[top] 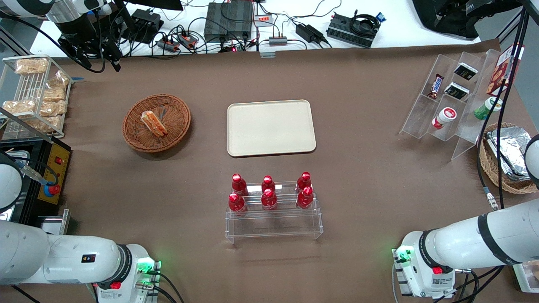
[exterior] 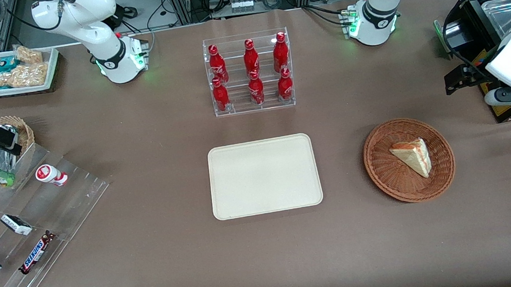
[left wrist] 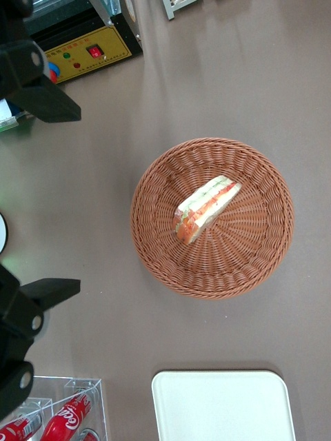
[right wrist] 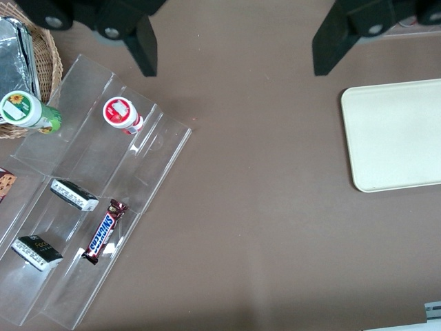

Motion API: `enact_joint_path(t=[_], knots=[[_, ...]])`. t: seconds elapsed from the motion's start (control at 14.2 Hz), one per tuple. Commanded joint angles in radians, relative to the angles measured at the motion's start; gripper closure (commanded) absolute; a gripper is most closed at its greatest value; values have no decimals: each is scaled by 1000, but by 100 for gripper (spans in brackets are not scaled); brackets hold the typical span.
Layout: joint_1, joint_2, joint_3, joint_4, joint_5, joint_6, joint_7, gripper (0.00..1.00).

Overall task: Place sandwich from basket to tray
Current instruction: 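Move the left gripper over the wicker basket toward the sandwich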

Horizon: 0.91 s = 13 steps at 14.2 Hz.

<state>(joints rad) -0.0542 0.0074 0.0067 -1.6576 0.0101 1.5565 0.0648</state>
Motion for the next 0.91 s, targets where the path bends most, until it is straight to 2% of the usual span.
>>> enact_joint_path(t=[0.0,0.84], knots=[[-7,3,10,13,7,4,9,0],[-6,45,10,9,13,2,9,0]])
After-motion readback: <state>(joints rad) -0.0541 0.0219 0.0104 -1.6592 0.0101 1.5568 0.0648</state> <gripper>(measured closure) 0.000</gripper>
